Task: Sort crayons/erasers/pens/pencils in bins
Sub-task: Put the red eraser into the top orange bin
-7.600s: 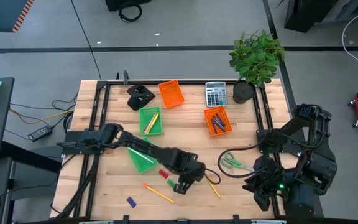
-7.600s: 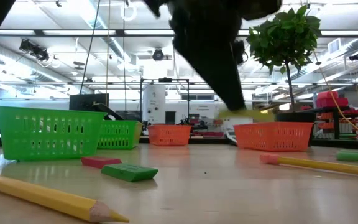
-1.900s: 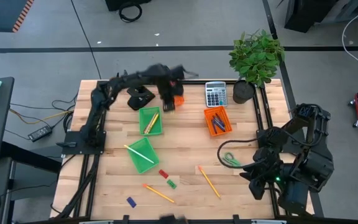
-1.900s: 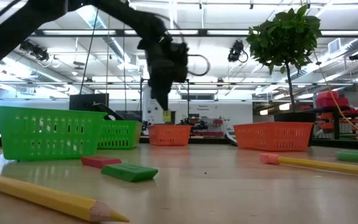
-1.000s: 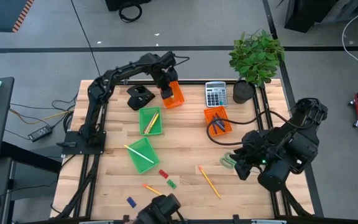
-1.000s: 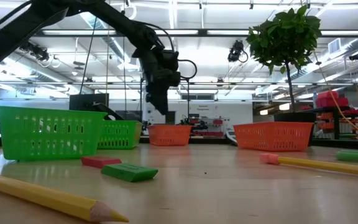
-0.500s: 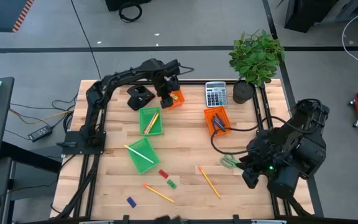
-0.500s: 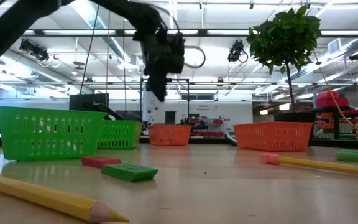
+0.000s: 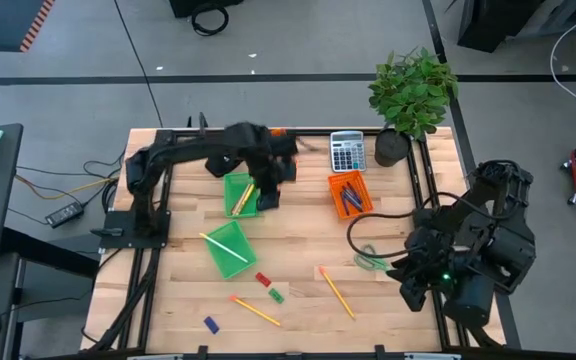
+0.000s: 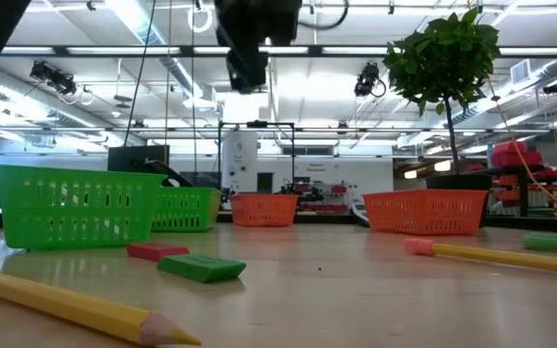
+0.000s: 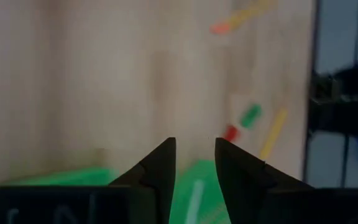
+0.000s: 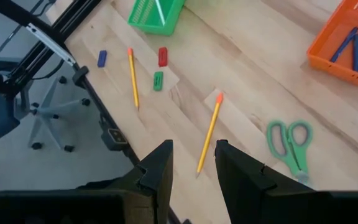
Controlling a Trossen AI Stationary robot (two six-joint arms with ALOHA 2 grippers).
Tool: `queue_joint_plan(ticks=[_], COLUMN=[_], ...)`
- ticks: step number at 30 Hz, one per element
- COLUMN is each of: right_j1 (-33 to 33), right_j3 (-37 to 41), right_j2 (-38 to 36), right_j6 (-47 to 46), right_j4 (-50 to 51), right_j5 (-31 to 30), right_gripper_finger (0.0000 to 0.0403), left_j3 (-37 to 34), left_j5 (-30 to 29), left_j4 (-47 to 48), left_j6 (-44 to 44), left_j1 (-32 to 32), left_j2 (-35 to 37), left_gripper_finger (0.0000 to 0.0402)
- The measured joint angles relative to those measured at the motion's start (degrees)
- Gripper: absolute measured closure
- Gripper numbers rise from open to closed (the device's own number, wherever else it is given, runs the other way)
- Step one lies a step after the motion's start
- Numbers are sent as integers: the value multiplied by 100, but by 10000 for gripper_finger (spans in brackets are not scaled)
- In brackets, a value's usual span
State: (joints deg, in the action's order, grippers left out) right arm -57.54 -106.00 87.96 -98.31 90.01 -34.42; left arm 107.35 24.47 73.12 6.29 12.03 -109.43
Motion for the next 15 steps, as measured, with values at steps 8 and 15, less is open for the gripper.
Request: queue_joint_plan(ticks=[8, 15], right_j1=[-410, -639], right_j3=[0, 0], right_j2=[7, 7], right_j6=[-286, -266], right_j4=[-151, -318], right_j5=[-245, -457], right_gripper_finger=[276, 276], left_j3=[0, -357], left_j5=[-723, -1655], left_j4=[125, -667], left_j6=[-132, -380], left_j1=[-1694, -2615], left_j2=[-33, -76], left_gripper_finger=[297, 301])
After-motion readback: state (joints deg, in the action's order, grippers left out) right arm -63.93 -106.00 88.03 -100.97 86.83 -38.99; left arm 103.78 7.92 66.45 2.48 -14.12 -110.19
